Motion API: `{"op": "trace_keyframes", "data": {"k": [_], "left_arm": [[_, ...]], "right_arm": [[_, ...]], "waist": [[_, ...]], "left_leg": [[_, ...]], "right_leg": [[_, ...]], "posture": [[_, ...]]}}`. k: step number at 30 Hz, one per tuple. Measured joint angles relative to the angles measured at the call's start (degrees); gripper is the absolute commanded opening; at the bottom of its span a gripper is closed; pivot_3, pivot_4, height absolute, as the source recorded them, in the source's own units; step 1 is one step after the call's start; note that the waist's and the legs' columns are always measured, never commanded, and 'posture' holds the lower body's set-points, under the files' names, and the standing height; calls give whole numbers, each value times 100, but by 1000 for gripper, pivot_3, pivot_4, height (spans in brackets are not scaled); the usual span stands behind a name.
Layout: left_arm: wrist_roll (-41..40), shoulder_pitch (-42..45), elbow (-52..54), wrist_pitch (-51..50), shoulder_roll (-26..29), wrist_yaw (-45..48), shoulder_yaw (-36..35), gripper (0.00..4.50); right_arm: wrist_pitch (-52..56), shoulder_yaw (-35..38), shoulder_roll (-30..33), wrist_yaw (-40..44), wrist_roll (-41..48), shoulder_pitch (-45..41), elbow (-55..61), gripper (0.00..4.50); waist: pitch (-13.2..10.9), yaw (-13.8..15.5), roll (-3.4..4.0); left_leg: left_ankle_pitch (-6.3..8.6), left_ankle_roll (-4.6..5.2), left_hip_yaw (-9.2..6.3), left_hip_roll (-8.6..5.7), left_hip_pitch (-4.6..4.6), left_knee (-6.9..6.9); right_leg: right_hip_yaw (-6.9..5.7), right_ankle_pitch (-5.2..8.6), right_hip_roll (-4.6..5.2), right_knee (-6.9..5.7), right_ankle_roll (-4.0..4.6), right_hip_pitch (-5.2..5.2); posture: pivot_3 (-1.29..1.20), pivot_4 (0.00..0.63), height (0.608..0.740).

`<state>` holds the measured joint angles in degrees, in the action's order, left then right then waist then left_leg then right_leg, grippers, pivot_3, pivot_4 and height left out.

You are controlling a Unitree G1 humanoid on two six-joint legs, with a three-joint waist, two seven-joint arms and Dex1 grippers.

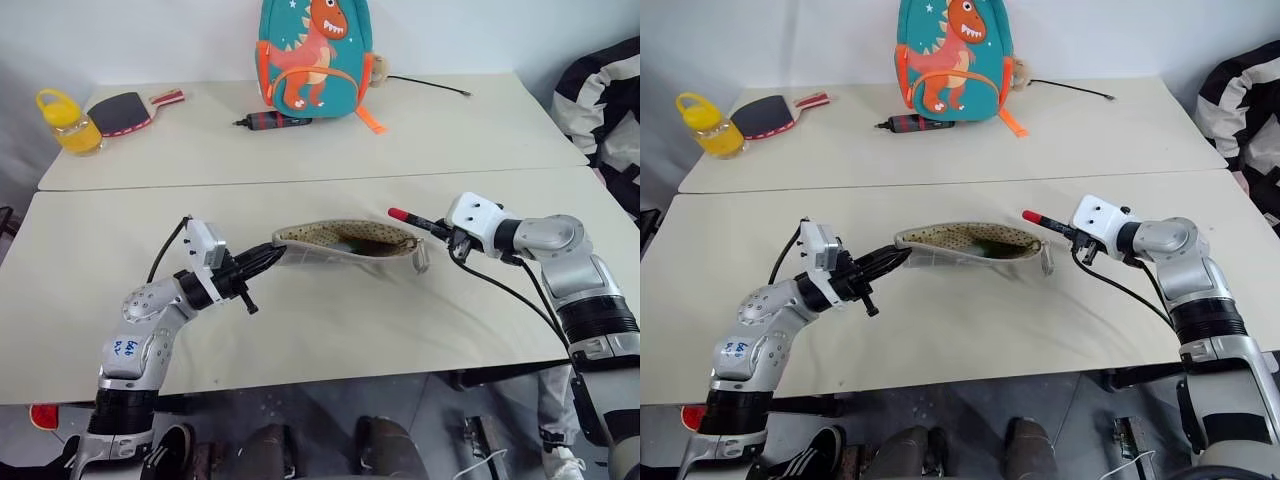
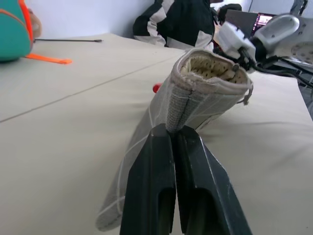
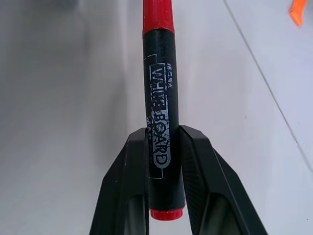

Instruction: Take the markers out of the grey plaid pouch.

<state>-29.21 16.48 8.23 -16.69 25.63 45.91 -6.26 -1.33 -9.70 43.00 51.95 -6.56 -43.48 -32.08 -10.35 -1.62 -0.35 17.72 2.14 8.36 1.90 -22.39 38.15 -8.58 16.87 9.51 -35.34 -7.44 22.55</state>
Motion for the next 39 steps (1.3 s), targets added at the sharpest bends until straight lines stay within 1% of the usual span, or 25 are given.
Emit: {"op": "trace_keyframes", "data": {"k": [2,5,9,13,16,18,19,20,21,22,23,25,27,30,32,35,38,39], "left_arm": [[-3,-1,9,-14,0,1,-5,0],[-3,-2,10,-33,0,0,-5,0],[-3,-1,10,-73,-1,-3,-5,0],[-3,-3,12,-103,-1,-10,-5,0],[-62,9,21,-215,-67,-88,-9,0],[-82,27,23,-269,-97,-142,-7,0],[-82,36,24,-291,-97,-162,-10,0],[-83,47,30,-320,-98,-176,-10,0],[-84,51,31,-342,-97,-203,-12,0],[-94,67,33,-392,-102,-217,-11,0],[-110,83,36,-435,-113,-226,-10,0],[-179,92,55,-518,-136,-238,-11,0],[-306,107,65,-659,-181,-265,-17,0],[-424,132,114,-829,-200,-280,-15,0],[-537,134,241,-1006,-205,-311,-15,0],[-813,135,340,-1409,-211,-340,-3,0],[-1146,125,546,-1933,-187,-307,93,0],[-1290,120,637,-2185,-161,-286,136,0]], "right_arm": [[61,4,-4,107,57,5,32,2163],[217,21,-6,298,190,68,199,2163],[731,297,-7,616,656,52,666,2163],[1282,648,-6,737,1127,-440,1117,2163],[1737,937,-5,919,1661,-808,1834,1543],[2113,992,-61,1096,2058,-803,2457,905],[2314,965,-109,1208,2265,-755,2793,483],[2504,937,-135,1266,2426,-709,3057,159],[2746,861,-191,1313,2623,-672,3389,26],[2918,740,-254,1325,2741,-647,3726,26],[2962,620,-296,1319,2752,-616,3947,26],[2756,175,-299,1259,2424,-459,4204,26],[2369,-284,-291,1164,1854,-262,4115,26],[1805,-723,-217,1096,1197,-80,3694,26],[1415,-793,-59,1109,868,-85,3432,26],[1054,-795,114,1252,614,-120,3185,26],[1071,-851,370,1794,574,-128,3228,26],[1279,-883,495,2109,633,-148,3378,26]], "waist": [[0,9,0],[0,9,0],[0,7,0],[-1,3,1],[0,6,2],[0,10,0],[0,17,1],[0,30,0],[0,36,1],[0,35,0],[0,36,0],[1,47,-2],[1,58,-3],[1,66,-3],[1,67,-3],[1,60,-3],[1,59,-3],[1,60,-3]], "left_leg": [[0,0,-2,0,0,2],[0,0,-2,-1,-1,2],[0,0,-3,0,0,2],[0,0,-2,1,-1,2],[1,-1,-7,5,0,-1],[2,-2,-11,4,-1,-2],[3,-1,-11,3,-1,-2],[3,-1,-13,1,-3,-1],[3,0,-13,1,-4,0],[3,0,-12,0,-4,1],[3,0,-13,0,-3,2],[3,0,-12,-1,-3,4],[3,0,-10,-3,-3,6],[3,0,-6,-3,-5,6],[3,0,-6,-3,-4,4],[2,0,-7,-1,-3,4],[3,0,-7,-1,-3,4],[3,0,-8,-1,-4,4]], "right_leg": [[0,0,0,0,0,-2],[0,0,0,0,0,-2],[-1,0,0,1,0,-2],[1,0,0,0,0,1],[-2,0,-2,-2,0,0],[-5,0,-2,-2,1,0],[-5,0,-1,-1,0,0],[-5,0,-1,-1,0,0],[-4,0,0,-1,0,0],[-4,0,0,-1,0,0],[-5,0,0,-2,0,-1],[-5,0,0,-2,0,-3],[-3,0,1,-1,0,-2],[-2,0,1,-2,0,1],[-3,0,1,-1,0,1],[-3,0,0,-1,0,0],[-2,0,-1,1,0,-1],[-1,0,-1,1,0,0]], "posture": [[0,150,740],[0,150,740],[0,150,740],[0,150,740],[0,150,740],[0,150,740],[0,150,740],[0,150,740],[0,150,740],[0,150,740],[0,150,740],[0,150,740],[0,150,740],[0,150,740],[0,150,740],[0,150,740],[0,150,740],[0,150,740]]}}
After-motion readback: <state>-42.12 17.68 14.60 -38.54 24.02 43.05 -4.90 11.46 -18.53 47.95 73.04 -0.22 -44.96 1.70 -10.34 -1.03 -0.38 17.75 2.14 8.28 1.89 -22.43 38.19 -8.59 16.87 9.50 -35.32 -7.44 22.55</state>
